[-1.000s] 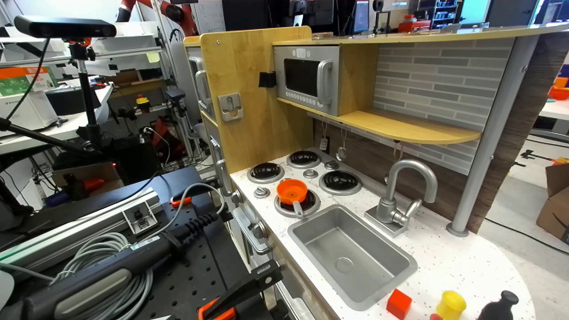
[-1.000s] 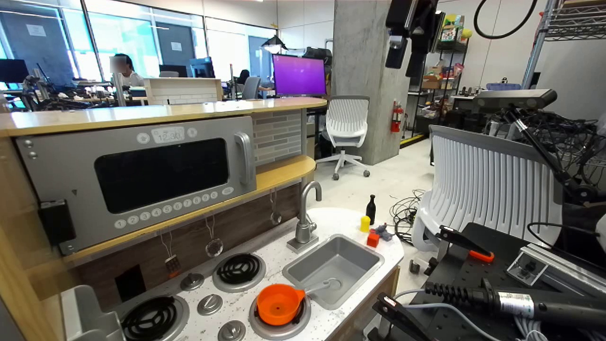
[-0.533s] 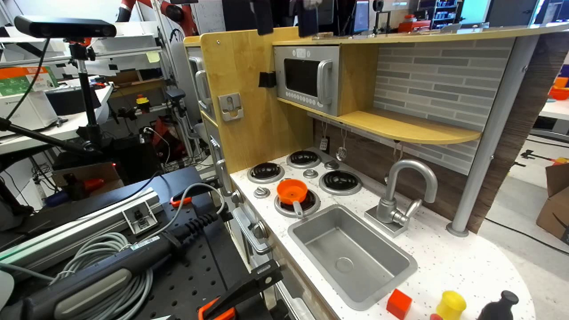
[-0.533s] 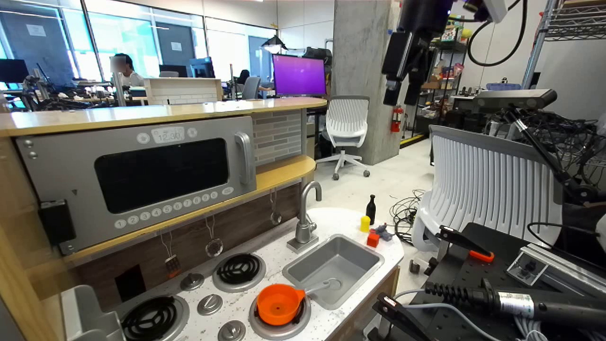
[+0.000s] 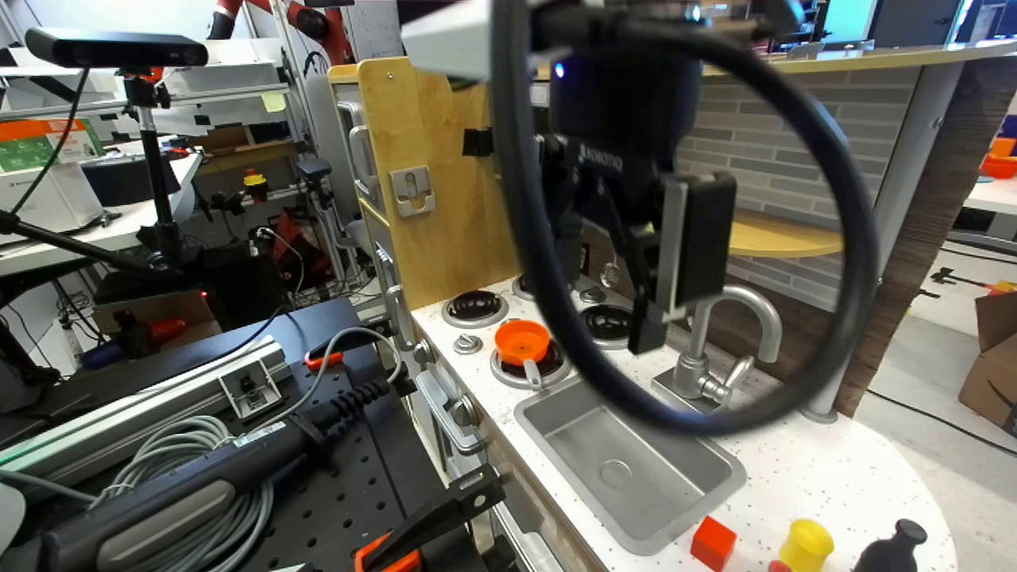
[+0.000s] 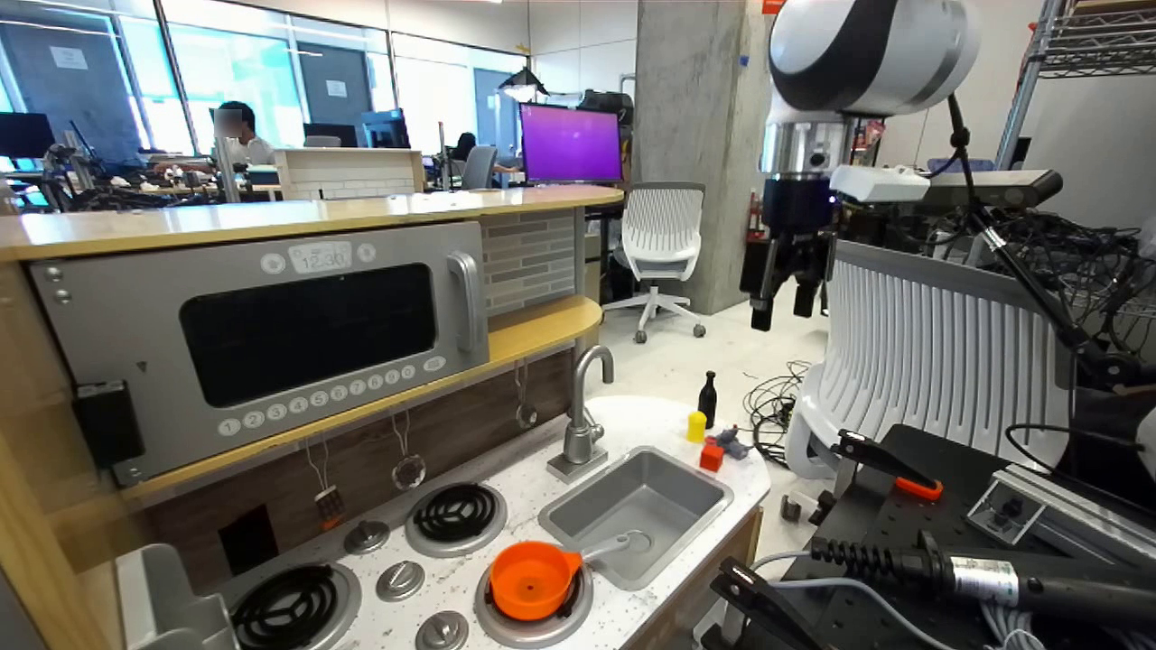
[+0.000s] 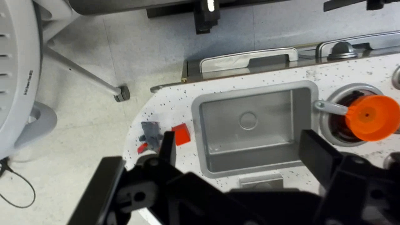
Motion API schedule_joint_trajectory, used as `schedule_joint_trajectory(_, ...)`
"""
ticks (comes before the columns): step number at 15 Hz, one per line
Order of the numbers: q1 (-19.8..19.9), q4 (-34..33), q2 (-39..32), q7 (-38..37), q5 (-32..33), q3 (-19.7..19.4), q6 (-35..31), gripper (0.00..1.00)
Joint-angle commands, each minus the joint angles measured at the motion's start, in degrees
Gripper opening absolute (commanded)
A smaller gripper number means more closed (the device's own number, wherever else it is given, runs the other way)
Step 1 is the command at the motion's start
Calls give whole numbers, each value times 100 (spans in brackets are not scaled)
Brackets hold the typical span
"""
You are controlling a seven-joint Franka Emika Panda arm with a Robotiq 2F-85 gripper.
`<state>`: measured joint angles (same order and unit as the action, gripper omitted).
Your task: Place the mouse plush toy in the orange pot
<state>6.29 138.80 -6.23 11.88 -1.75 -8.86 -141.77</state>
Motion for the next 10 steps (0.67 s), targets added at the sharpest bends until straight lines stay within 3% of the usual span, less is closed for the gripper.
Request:
schedule_joint_trajectory(1, 309, -827, -1139, 28, -133, -13, -45, 100)
schedule_joint_trajectory(4, 573, -1457, -1928, 2, -149, 27, 64, 100)
schedule_joint_trajectory(10, 730, -2782, -3178, -105, 95, 26, 396, 100)
